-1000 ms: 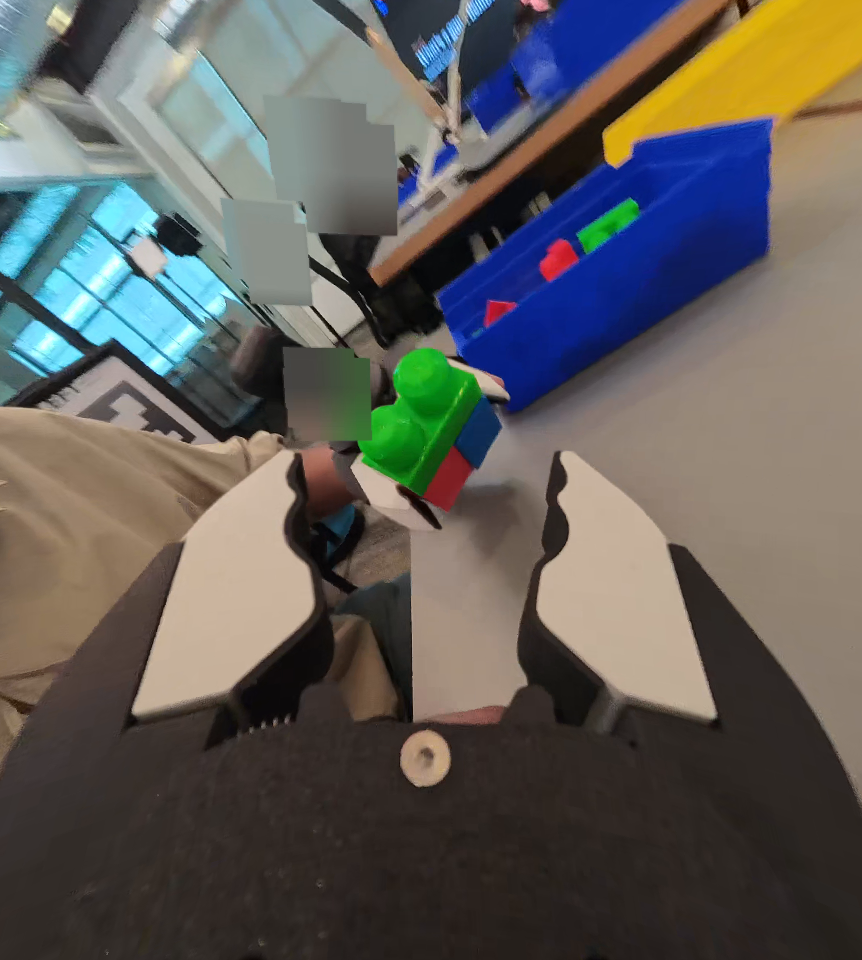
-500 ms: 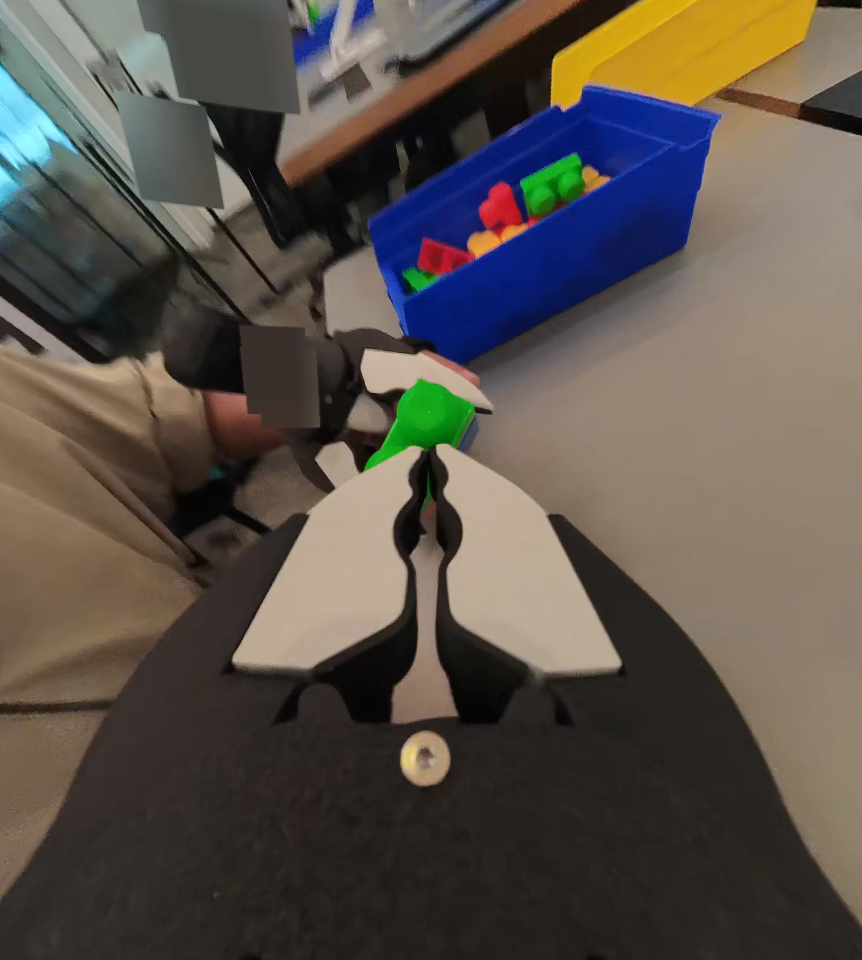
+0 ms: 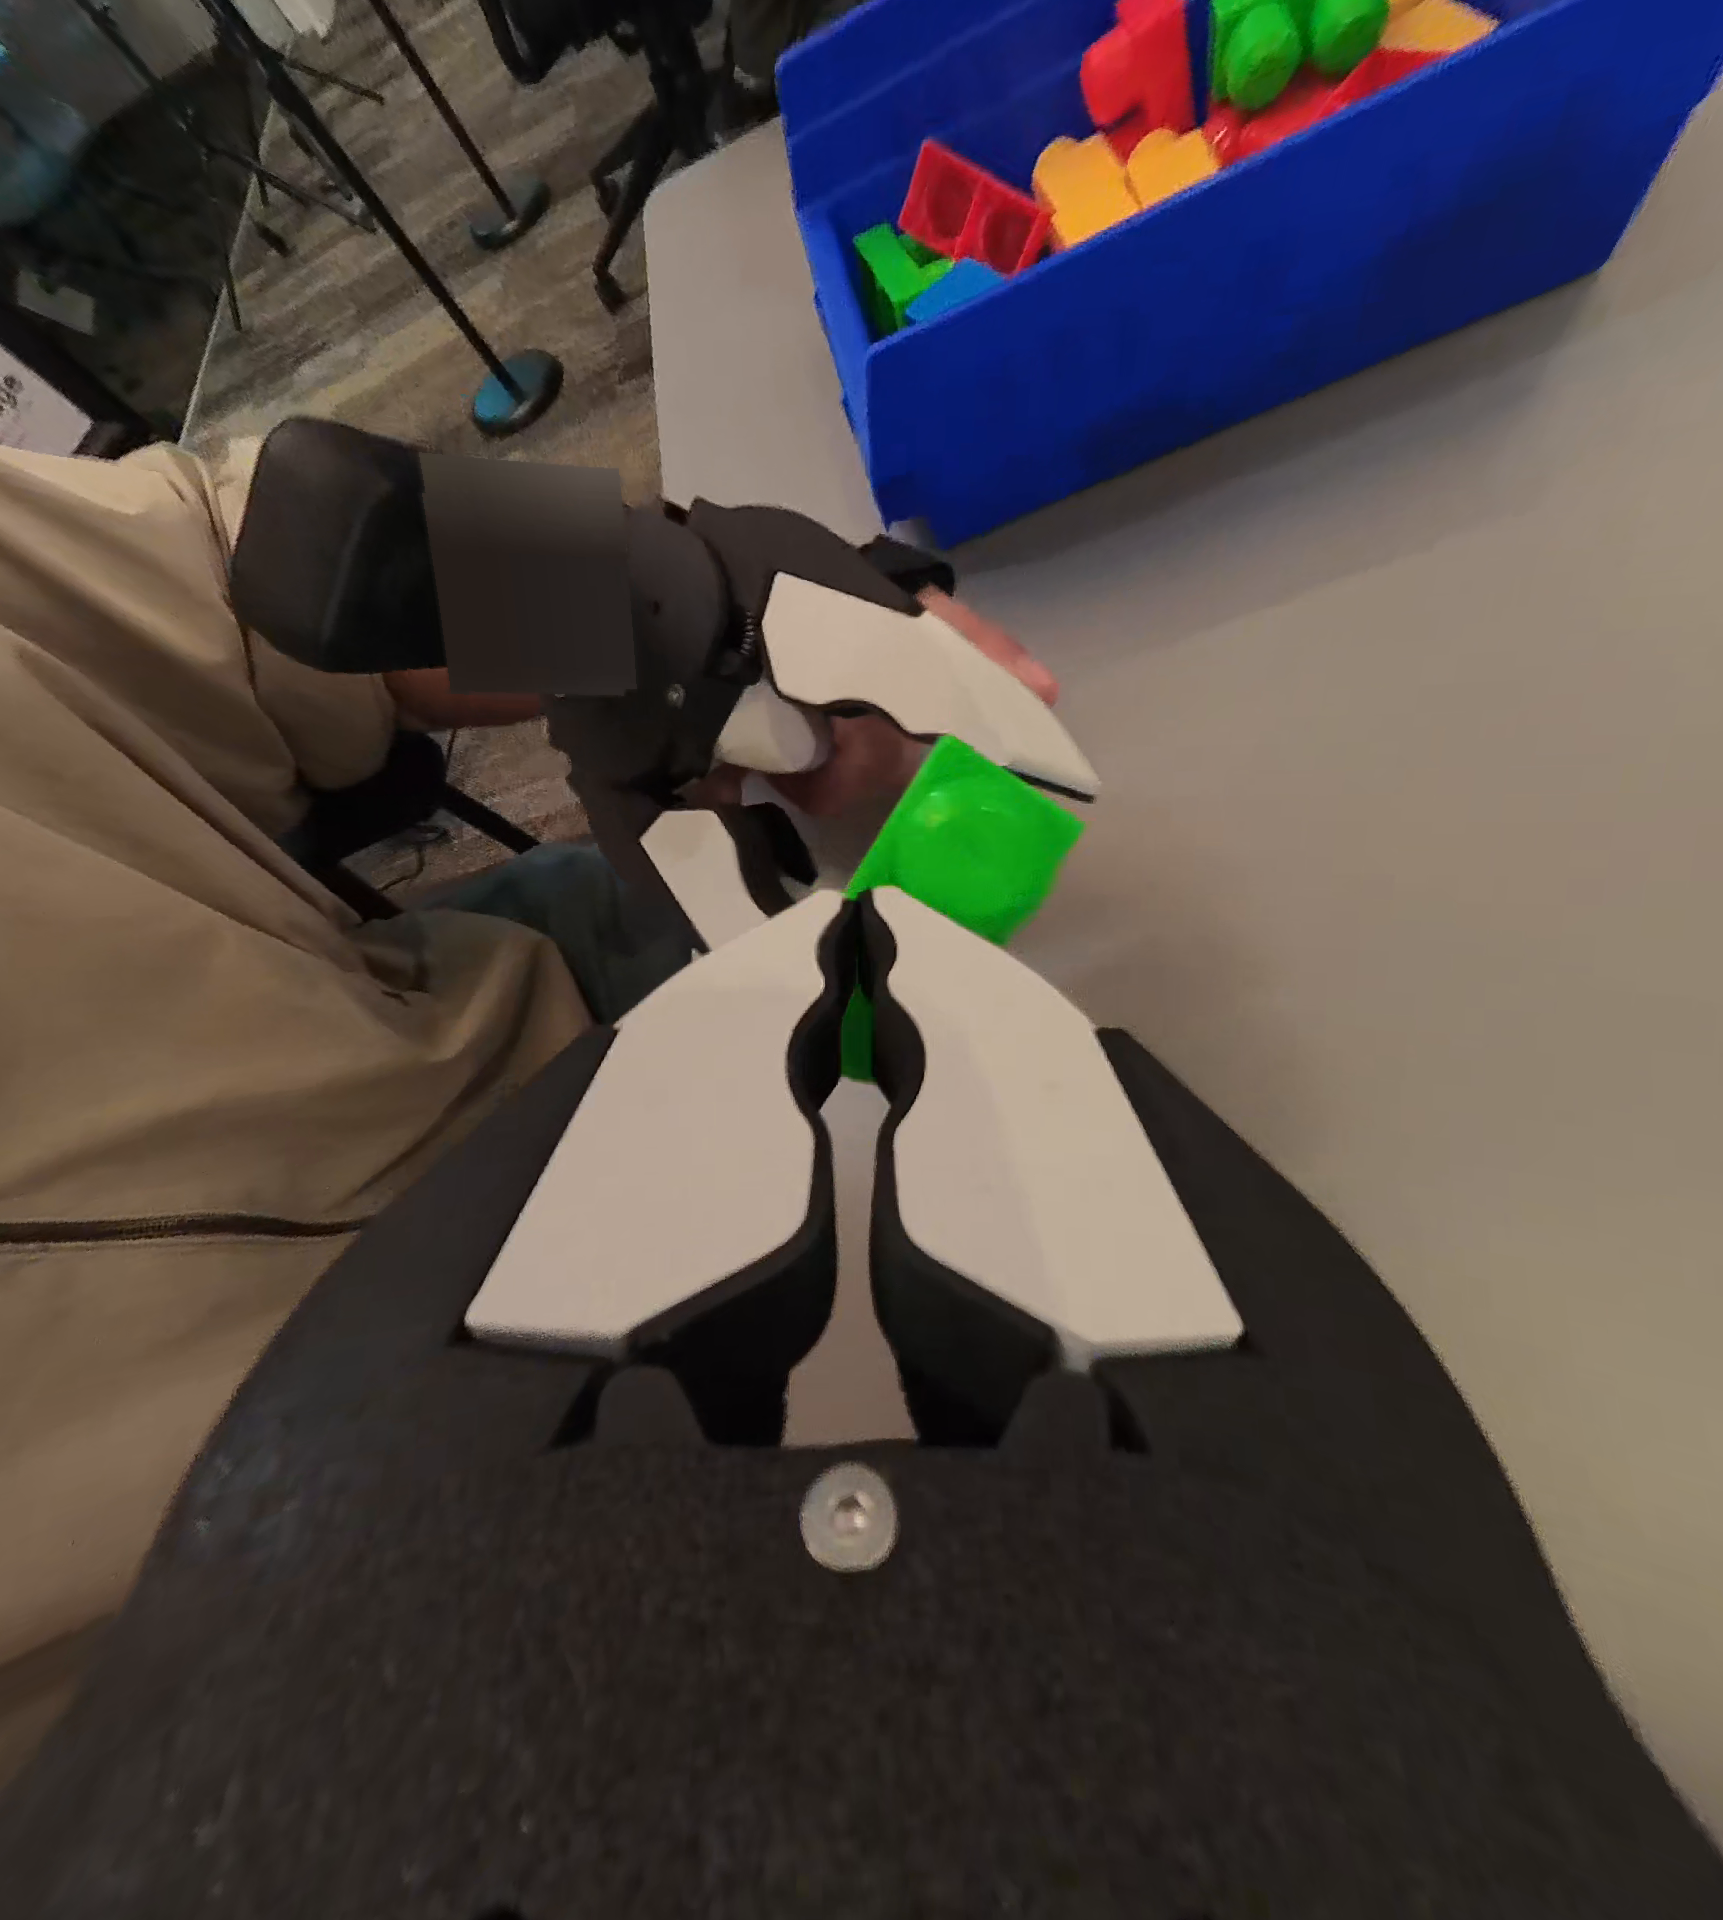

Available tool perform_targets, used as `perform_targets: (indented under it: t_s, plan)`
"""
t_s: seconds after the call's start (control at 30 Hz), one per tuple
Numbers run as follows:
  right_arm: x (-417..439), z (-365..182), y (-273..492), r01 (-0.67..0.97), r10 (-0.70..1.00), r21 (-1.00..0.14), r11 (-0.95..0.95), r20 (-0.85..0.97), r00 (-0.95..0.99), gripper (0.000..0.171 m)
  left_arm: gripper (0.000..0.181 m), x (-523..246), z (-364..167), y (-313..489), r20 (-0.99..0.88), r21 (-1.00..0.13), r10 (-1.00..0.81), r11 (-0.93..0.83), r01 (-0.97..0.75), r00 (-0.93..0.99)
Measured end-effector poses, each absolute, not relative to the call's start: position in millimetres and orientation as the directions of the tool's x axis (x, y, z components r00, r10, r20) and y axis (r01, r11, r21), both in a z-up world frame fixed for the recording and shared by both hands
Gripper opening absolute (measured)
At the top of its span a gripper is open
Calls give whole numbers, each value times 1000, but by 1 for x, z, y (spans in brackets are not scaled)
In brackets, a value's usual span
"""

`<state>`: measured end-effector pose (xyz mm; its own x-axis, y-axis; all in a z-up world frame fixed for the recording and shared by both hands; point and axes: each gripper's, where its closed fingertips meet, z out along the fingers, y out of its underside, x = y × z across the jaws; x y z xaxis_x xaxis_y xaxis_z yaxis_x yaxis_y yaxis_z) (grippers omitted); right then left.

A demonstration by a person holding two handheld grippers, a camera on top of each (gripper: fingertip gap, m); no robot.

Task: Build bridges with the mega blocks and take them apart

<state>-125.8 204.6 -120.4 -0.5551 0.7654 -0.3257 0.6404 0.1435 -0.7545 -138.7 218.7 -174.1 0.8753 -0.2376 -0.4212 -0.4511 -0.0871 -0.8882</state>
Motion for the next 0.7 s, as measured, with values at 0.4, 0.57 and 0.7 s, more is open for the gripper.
perform_targets:
  t_s: [0.4,0.57,0.7]
  plan:
    - [-128,-125,252,672,810,-739,41,-370,-456,0,78,-141,-179,222,-449,-876,-214,-85,-475,867]
    - [-128,-136,238,672,792,-739,49,-381,-477,0,78,-136,-180,221,-479,-866,-208,-48,-498,853]
    - [-126,-134,233,674,771,-738,32,-411,-487,0,78,-137,-179,222,-485,-862,-203,-50,-504,850]
